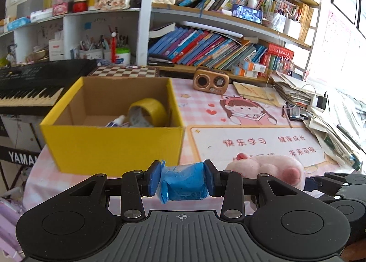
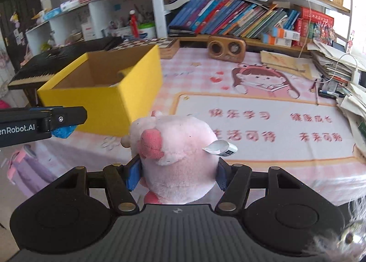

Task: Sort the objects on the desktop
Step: 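Lift the plush pig and blue object and carry both toward the yellow box, then lower the pig and blue object into the box and open both grippers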

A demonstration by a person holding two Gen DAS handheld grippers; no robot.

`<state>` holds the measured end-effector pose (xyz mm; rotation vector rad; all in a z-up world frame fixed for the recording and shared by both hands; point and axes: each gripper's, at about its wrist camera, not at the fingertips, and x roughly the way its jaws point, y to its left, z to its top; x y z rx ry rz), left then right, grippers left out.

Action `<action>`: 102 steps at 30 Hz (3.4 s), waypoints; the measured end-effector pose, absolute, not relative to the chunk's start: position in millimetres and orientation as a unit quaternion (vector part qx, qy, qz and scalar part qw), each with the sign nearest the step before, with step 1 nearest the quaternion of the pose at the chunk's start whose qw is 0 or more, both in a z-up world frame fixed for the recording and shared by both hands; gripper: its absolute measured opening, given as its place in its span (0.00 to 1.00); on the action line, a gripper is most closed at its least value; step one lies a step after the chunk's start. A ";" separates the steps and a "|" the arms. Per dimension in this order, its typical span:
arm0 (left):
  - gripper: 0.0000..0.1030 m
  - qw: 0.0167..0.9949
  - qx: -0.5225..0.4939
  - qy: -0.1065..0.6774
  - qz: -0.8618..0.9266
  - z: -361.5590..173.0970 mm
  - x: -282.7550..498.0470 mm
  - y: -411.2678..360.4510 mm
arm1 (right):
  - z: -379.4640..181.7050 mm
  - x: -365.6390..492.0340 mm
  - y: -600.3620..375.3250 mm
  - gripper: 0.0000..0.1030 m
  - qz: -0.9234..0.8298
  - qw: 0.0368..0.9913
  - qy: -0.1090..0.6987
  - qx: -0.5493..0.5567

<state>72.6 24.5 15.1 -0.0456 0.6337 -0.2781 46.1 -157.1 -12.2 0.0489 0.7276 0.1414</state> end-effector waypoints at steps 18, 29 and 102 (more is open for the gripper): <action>0.37 0.950 -0.066 0.298 -0.065 17.3 47.7 106.3 | -4.7 43.9 -73.8 0.58 0.148 0.925 0.349 -0.031; 0.37 0.957 -0.066 0.278 -0.057 25.0 69.0 121.0 | 5.0 67.8 -58.0 0.58 0.165 0.926 0.337 -0.043; 0.92 0.971 -0.013 0.232 -0.048 56.4 150.0 97.8 | 39.7 159.8 -83.1 0.80 0.145 0.951 0.267 -0.054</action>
